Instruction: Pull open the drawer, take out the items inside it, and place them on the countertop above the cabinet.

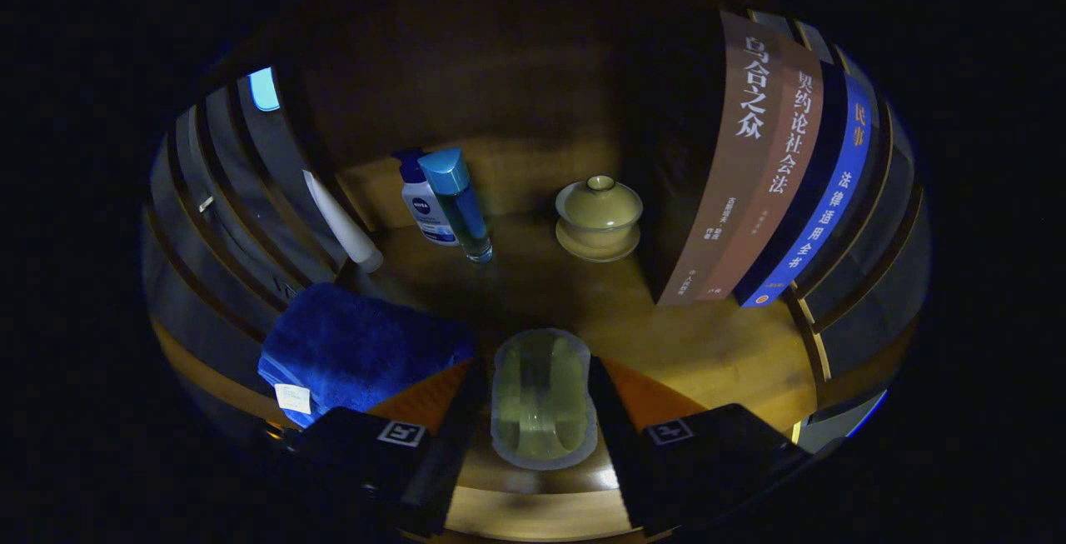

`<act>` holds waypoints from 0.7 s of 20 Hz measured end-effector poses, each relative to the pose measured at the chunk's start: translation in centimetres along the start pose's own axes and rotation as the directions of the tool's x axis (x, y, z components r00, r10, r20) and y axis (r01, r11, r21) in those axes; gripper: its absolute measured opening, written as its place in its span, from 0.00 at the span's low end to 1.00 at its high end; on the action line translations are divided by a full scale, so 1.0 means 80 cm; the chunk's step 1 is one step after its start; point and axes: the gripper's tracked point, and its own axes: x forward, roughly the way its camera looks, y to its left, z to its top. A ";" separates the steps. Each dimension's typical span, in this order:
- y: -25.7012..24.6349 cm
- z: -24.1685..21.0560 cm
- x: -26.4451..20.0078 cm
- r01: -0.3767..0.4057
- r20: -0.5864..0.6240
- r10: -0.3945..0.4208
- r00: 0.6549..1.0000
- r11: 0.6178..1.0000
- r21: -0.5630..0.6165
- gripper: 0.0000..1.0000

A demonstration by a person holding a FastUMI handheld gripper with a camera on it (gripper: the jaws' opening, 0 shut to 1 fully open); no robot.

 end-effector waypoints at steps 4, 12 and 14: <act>-0.001 -0.006 -0.023 -0.004 0.030 0.003 1.000 1.000 0.012 1.00; -0.015 -0.082 -0.142 0.000 0.240 -0.003 0.971 1.000 0.014 1.00; -0.014 -0.102 -0.183 -0.030 0.318 0.016 0.948 0.999 0.039 1.00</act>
